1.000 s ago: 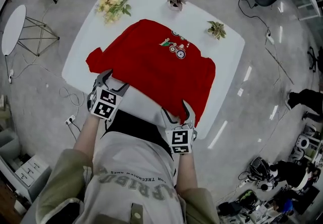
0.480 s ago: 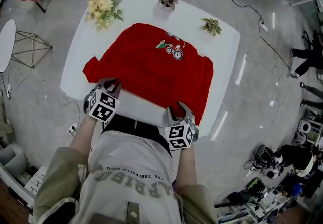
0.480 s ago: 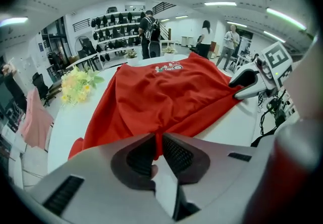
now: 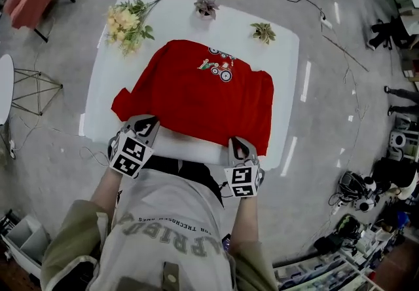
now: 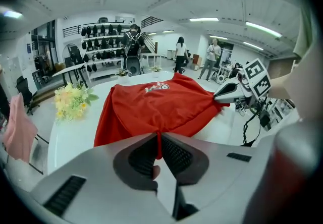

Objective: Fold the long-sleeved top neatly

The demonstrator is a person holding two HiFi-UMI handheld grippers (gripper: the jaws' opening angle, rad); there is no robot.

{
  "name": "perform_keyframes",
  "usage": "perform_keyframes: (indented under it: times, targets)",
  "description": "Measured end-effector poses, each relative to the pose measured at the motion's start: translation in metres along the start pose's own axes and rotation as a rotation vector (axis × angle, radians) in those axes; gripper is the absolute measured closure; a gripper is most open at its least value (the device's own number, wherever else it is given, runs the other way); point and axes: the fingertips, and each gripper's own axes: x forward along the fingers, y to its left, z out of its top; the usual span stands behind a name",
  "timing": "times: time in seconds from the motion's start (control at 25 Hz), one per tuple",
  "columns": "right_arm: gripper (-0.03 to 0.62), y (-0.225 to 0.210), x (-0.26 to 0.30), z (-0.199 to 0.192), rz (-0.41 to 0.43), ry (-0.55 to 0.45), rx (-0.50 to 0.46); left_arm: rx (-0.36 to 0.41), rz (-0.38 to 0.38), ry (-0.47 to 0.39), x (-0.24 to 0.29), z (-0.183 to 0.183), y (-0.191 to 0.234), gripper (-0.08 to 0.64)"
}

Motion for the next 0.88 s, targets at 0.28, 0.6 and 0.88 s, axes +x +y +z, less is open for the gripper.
perform_keyframes:
  times: [0.28,0.6,0.88]
  targets:
    - [0.583,0.017,-0.028,-0.002,0.031,-0.038,0.025,0.004,-0.016,-0.011,-0.033,-0.017,-0.016,0.531]
    - [0.583,0.04,-0.066,-0.03,0.143,-0.086,0.021,-0.053,0.071,0.036,-0.06,-0.062,-0.063,0.531]
    - [0.583,0.056,-0.08,-0.07,0.218,-0.079,-0.001,-0.11,0.11,0.115,-0.059,-0.117,-0.105,0.531]
